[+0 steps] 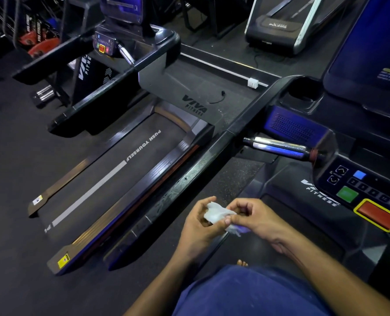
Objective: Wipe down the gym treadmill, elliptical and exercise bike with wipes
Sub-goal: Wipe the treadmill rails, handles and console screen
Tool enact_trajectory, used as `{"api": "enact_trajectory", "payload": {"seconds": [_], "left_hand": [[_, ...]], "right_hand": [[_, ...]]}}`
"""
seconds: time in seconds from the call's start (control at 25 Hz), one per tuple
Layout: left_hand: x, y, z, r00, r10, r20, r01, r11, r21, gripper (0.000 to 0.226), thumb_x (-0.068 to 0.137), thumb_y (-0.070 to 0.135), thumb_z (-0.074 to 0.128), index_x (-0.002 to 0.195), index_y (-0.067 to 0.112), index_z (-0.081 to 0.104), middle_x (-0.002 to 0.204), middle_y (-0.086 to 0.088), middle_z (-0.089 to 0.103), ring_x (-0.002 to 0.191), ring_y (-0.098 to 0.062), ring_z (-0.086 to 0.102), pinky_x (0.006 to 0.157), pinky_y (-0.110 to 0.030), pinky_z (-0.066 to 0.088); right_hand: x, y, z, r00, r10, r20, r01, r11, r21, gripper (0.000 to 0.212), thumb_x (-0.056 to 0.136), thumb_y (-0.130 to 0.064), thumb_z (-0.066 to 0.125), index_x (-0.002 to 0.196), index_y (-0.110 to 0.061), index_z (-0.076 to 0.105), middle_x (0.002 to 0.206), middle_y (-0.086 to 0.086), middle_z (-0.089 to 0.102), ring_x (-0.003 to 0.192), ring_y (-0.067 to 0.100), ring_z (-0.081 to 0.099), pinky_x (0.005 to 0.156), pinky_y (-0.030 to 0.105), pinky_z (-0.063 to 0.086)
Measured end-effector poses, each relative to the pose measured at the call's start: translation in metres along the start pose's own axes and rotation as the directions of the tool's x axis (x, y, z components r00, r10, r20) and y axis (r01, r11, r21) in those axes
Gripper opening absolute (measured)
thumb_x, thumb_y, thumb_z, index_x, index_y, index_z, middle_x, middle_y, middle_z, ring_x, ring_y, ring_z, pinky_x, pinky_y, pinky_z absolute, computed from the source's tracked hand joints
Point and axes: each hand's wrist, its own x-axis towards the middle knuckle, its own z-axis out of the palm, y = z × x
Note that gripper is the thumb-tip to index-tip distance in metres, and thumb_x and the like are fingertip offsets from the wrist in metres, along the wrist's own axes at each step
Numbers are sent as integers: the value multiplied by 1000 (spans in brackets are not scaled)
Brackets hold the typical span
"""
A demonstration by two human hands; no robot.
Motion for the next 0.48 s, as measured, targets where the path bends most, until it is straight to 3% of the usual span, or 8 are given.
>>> {"api": "enact_trajectory", "payload": {"seconds": [0.12, 0.24, 0.36, 0.44, 0.48], "left_hand": [[2, 2, -1, 998, 59, 4, -59, 996, 72, 60, 76, -3, 80, 129, 15, 60, 113, -12, 73, 100, -28, 71, 91, -46, 56], [0, 7, -3, 988, 153, 33, -156, 957, 246, 57, 81, -5, 78, 128, 23, 62, 100, 2, 70, 93, -17, 69, 88, -34, 56], [-2, 14, -5, 971, 211, 115, -237, 924, 301, 58, 85, -8, 69, 133, 22, 58, 102, -3, 70, 100, -17, 69, 92, -30, 55], [-2, 19, -11, 953, 259, 159, -303, 848, 435, 62, 84, -18, 56, 133, 20, 59, 107, -1, 71, 107, -14, 68, 96, -29, 54], [-1, 21, -18, 928, 322, 185, -370, 751, 547, 62, 83, -19, 53, 132, 19, 60, 110, 3, 70, 110, -12, 66, 98, -29, 53]], "right_hand": [[-1, 5, -2, 998, -25, -54, 25, 1000, -9, 16, 89, -3, 71, 88, -19, 74, 81, -1, 71, 76, 9, 59, 71, 25, 47], [-1, 5, 0, 994, -56, -95, 54, 998, -20, 25, 88, 7, 63, 81, -15, 74, 78, 0, 72, 73, 7, 61, 71, 25, 48], [-1, 4, 3, 987, -37, -157, 51, 995, 82, 24, 90, 8, 62, 78, -7, 75, 92, 5, 77, 86, 15, 73, 76, 21, 54], [1, 7, 0, 985, 8, -172, 16, 990, 139, 24, 93, 7, 59, 83, -5, 77, 97, 5, 78, 92, 16, 74, 75, 19, 55], [3, 9, -3, 984, 25, -177, 3, 988, 155, 22, 93, 4, 60, 86, -6, 78, 97, 5, 78, 91, 15, 73, 73, 18, 54]]}}
